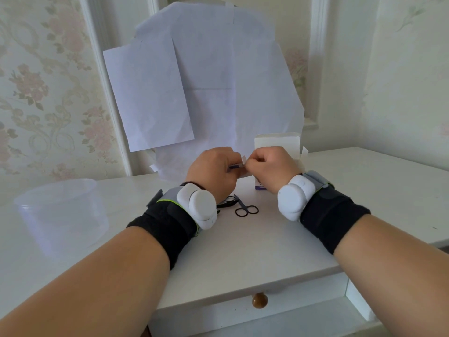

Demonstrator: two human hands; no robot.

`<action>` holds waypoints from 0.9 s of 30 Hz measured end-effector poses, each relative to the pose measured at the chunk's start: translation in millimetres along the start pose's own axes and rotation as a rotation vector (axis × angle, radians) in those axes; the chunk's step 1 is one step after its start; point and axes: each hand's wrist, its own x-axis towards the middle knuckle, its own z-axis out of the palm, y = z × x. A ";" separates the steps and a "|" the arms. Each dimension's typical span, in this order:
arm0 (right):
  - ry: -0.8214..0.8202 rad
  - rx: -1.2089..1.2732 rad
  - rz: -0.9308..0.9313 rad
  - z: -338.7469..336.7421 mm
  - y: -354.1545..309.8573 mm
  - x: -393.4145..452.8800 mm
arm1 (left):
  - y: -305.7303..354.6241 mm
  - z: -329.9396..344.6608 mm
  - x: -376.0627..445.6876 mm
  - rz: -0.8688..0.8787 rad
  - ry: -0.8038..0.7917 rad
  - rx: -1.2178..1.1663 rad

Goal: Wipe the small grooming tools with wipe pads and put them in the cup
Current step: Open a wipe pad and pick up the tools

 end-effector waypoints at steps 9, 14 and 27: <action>-0.045 0.278 0.104 0.7 2.2 -0.9 | -5.6 1.2 3.7 -0.106 0.076 -0.015; -0.026 0.091 -0.011 4.1 3.8 -1.7 | -7.4 0.1 3.7 -0.183 0.057 -0.034; -0.027 -0.005 -0.032 7.3 2.3 -1.8 | -4.3 -2.9 -0.9 -0.211 -0.061 -0.076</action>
